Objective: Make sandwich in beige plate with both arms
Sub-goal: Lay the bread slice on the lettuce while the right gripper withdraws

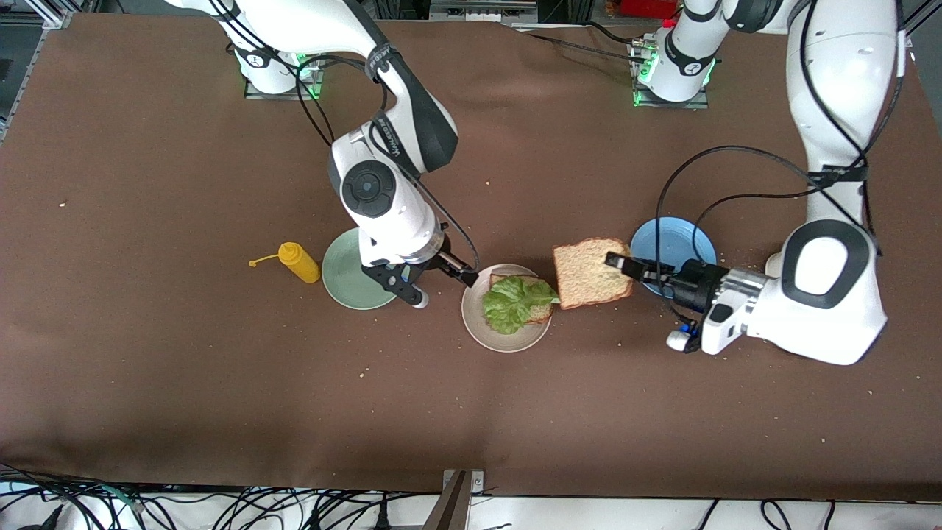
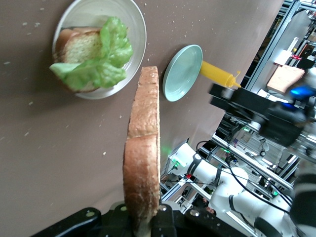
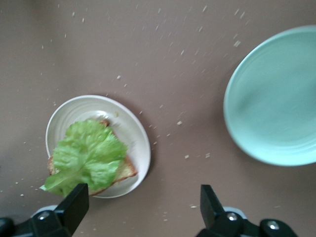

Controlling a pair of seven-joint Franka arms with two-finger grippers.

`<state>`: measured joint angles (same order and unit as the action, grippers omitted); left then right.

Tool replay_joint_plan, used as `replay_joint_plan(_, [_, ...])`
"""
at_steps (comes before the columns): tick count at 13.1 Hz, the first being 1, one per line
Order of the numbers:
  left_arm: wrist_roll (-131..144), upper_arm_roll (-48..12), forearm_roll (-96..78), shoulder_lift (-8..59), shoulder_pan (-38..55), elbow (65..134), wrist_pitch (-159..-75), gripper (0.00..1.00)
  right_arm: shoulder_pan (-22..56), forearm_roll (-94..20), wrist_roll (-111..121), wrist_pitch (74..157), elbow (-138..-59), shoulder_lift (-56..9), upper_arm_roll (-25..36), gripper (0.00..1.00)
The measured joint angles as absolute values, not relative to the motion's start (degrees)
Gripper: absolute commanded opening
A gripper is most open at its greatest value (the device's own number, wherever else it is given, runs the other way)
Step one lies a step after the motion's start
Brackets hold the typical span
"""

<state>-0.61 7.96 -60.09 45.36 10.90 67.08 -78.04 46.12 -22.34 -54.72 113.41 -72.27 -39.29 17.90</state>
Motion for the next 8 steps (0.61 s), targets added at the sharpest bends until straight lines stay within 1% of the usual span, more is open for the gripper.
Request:
replay_joint_plan(2, [-0.64,7.60,-61.97,47.61,14.35,67.16,-82.96,0.00,45.97,-22.27,-45.77,107.69,-72.39,-37.02,23.06,1.00])
replay_joint_plan(5, [-0.38,7.52,-62.26,48.85,19.27,67.95,-88.91,0.00,45.76,-22.22,-31.32,101.94,-72.89,-34.74,30.81,1.00])
replay_joint_plan(8, [-0.37,7.56,-62.26,50.11,21.45,68.39,-91.50,0.00,45.62,-22.22,-22.18,99.16,-73.24,-34.18,36.03,1.00])
